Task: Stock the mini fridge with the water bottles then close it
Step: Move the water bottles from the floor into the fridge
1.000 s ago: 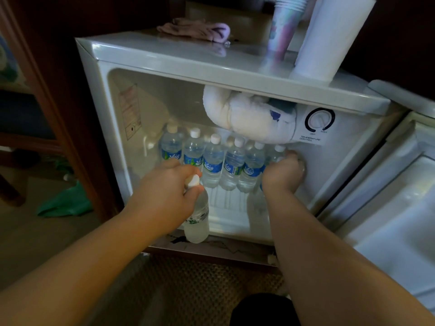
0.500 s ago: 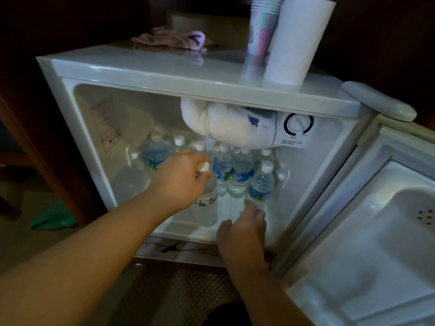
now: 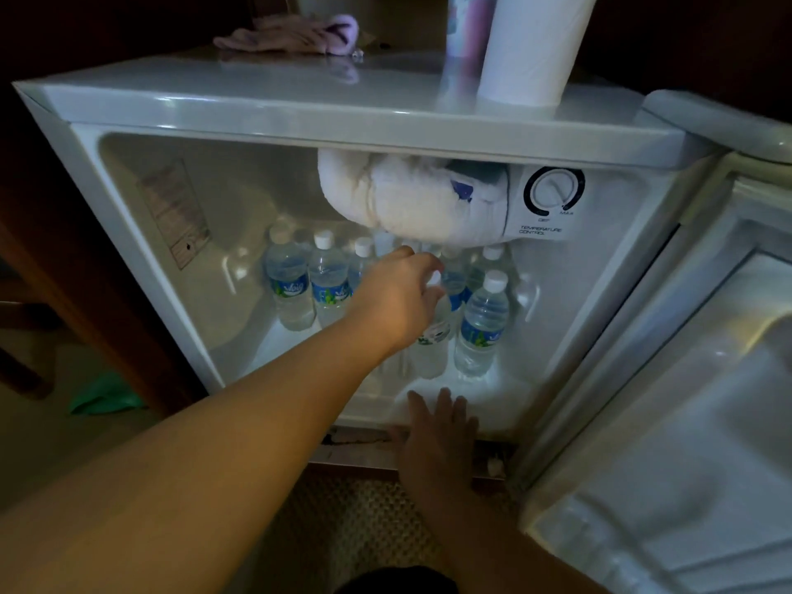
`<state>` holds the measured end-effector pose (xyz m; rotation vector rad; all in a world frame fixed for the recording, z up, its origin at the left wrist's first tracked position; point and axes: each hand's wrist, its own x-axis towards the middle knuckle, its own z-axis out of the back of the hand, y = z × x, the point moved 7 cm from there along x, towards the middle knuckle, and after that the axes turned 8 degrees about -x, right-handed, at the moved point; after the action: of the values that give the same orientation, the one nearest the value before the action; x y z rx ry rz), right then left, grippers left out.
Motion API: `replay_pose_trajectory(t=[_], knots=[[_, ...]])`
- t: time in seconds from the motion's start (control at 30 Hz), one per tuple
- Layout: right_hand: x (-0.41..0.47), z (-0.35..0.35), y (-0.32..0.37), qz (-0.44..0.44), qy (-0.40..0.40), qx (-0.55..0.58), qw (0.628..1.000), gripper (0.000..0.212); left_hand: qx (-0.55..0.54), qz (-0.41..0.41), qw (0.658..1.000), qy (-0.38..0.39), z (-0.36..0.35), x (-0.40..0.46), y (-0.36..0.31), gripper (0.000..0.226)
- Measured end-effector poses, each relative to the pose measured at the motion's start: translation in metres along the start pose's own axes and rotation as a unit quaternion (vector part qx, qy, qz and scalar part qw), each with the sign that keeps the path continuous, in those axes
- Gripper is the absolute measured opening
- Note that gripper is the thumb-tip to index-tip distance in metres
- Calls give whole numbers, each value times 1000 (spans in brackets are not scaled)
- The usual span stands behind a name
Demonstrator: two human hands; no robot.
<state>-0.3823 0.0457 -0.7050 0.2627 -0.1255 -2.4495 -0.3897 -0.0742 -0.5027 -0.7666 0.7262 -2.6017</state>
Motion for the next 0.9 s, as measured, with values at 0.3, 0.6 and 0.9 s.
replay_pose_trajectory(t=[0.3, 0.6, 0.9], knots=[[-3, -6, -2, 20, -20, -14, 999, 61, 3, 13, 1000, -2, -18, 16, -1, 35], [-5, -6, -3, 29, -6, -22, 999, 70, -42, 43, 998, -17, -23, 18, -8, 42], [-4, 0, 1, 30, 30, -19, 999, 65, -54, 115, 992, 5, -20, 13, 0, 57]])
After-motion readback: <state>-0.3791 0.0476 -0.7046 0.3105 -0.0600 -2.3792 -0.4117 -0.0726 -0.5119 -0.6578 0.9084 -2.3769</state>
